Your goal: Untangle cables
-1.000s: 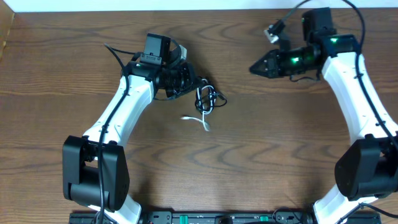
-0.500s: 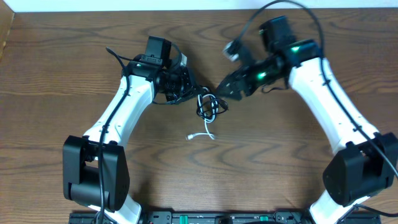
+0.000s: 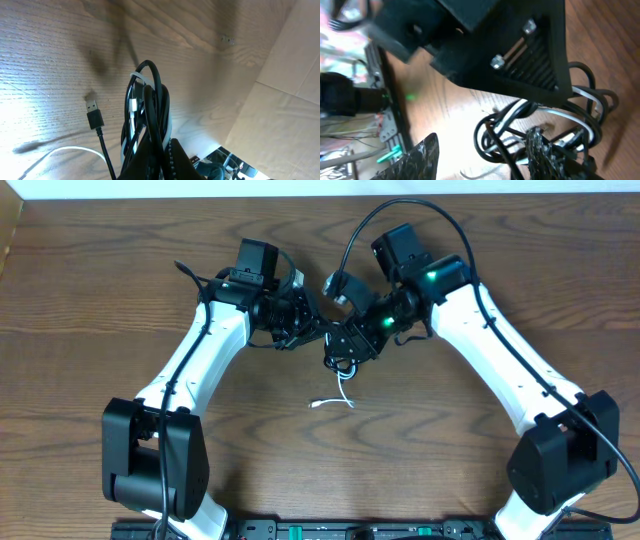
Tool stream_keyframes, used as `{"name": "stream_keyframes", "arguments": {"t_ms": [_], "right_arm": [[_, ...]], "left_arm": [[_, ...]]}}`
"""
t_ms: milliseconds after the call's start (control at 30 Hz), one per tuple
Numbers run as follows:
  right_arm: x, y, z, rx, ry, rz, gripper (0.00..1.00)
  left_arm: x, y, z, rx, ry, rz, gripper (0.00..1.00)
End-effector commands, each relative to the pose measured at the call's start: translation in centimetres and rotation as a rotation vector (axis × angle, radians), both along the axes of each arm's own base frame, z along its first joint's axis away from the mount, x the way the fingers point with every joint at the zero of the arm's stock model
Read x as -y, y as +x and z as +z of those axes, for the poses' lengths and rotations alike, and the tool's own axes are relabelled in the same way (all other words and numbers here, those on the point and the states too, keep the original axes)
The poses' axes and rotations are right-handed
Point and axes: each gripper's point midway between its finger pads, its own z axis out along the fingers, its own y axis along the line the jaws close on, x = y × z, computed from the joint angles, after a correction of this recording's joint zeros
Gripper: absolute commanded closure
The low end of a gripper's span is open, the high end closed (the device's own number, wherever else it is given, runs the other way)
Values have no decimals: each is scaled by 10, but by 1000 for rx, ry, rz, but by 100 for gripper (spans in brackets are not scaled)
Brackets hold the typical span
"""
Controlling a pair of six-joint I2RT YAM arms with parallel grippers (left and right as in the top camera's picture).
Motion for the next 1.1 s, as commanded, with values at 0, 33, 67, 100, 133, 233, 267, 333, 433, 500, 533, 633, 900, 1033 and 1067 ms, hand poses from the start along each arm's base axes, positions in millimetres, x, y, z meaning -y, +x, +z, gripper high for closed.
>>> {"name": "stream_keyframes", "arguments": {"t_ms": [0,33,67,100,133,233,267,333,433,500,533,633,900,1033,1067], "right_arm": [[5,-3,-23,2,-72,9,48],[5,-5,-28,-1,-73,11,48],[5,-5,-31,-3,-74,11,49],[6,-6,-33,-5,-76,12,51],[6,-6,-35,-7,-77,11,57],[6,-4,-36,-1,-73,6,90],[6,-2,-35,1,-69,-2,98],[4,5,-29,-5,-49,-44,99],[0,13,-13,-22,19,-80,99],[4,19,1,-37,56,-120,99],[9,24,6,-48,62,-160,99],[36,41,16,-109,61,-331,99],[163,63,-36,-191,-362,-866,99],[183,58,-45,-176,-475,-937,99],[190,58,-46,-168,-508,-969,99]], "left_arm": [[3,-1,4,-11,-25,-3,93],[3,-1,4,-10,-26,-3,93],[3,-1,4,-10,-26,-3,92],[3,-1,4,-10,-25,-3,92],[3,-1,4,-10,-25,-3,93],[3,-1,3,-10,-23,-2,93],[2,-1,3,-9,-19,0,92],[0,0,1,-6,-1,7,93],[-1,1,-1,-3,9,8,93],[-5,3,-3,13,37,10,93],[-6,3,-5,26,49,2,93],[-11,3,-9,26,86,8,93],[-18,4,-15,24,131,24,93],[-18,4,-15,24,136,26,93],[-19,4,-15,24,138,27,93]]}}
